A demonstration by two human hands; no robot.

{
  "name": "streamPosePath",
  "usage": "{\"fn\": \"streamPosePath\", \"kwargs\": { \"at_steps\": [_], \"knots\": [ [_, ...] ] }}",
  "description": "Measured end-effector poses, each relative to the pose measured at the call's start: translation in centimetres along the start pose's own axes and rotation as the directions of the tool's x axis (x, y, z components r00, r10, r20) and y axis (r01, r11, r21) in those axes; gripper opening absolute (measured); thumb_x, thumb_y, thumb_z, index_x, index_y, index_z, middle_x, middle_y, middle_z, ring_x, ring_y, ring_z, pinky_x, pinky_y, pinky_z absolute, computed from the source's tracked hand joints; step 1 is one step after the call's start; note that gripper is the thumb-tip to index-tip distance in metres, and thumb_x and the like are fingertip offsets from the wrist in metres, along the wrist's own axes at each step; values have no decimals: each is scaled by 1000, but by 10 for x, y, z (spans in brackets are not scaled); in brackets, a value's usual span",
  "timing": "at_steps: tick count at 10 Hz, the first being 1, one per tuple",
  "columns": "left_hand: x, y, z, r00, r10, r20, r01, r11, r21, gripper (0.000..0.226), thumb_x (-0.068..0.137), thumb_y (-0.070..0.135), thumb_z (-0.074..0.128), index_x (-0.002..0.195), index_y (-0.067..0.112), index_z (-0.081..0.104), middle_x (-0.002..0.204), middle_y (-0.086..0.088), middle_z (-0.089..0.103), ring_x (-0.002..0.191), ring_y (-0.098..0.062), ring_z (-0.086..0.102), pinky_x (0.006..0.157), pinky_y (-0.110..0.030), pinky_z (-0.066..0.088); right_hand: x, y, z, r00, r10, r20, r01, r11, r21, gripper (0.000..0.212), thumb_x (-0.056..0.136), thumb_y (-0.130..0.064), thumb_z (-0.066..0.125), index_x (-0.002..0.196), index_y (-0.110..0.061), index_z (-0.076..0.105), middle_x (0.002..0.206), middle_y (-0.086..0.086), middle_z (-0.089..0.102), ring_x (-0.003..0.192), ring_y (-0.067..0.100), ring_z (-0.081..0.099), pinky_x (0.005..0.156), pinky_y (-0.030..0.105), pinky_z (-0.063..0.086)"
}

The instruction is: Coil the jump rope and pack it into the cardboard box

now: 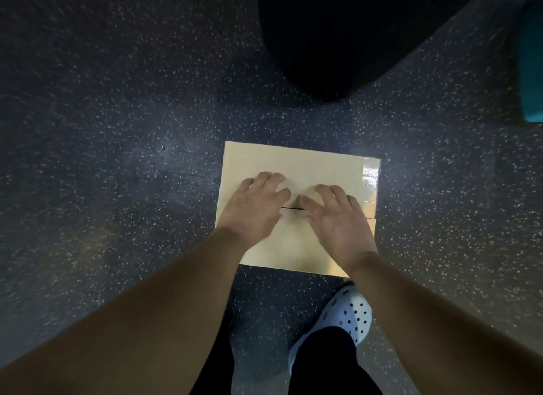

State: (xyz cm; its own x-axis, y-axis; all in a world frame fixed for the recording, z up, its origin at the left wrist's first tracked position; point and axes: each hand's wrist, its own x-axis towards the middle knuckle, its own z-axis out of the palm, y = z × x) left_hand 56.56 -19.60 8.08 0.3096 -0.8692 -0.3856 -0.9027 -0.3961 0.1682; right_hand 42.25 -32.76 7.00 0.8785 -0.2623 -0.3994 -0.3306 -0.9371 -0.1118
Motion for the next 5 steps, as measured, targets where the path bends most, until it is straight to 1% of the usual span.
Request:
{"fn": "streamPosePath", "kwargs": {
  "at_steps": [1,2,3,4,5],
  "knots": [
    [-3,-1,-6,1000,19,-18,-20,998,-54,38,95,31,60,132,24,59,144,-2,47,132,-24,43,109,-42,38,4,3,-14,998,3,-68,1,998,64,24,91,-22,69,116,-21,71,121,11,65,104,34,61,85,46,53],
    [-9,-1,-9,1000,21,-22,-23,997,-78,37,95,34,58,131,25,59,138,1,50,126,-22,46,106,-41,39,4,1,-18,995,-9,-104,14,998,53,20,95,-26,64,111,-18,72,115,10,66,99,32,61,84,45,52],
    [-15,-1,-14,999,29,-30,-32,994,-103,37,95,39,56,129,25,59,130,3,53,118,-20,50,102,-40,41,3,1,-27,990,-9,-140,19,997,70,22,95,-29,63,109,-15,72,106,9,67,92,32,61,80,45,52],
    [-18,-1,-24,998,40,-43,-45,992,-119,36,95,39,53,128,25,60,126,4,55,115,-19,51,101,-39,41,-1,-1,-39,986,-1,-167,15,996,85,25,96,-31,60,112,-16,71,103,8,67,91,31,61,79,44,51],
    [-26,2,-51,997,9,-78,-19,992,-129,32,98,36,50,125,23,62,121,4,59,111,-19,54,99,-38,42,-15,-4,-62,968,81,-239,-50,990,134,29,99,-32,56,118,-16,69,107,8,68,92,31,63,81,44,51]
  ]
}}
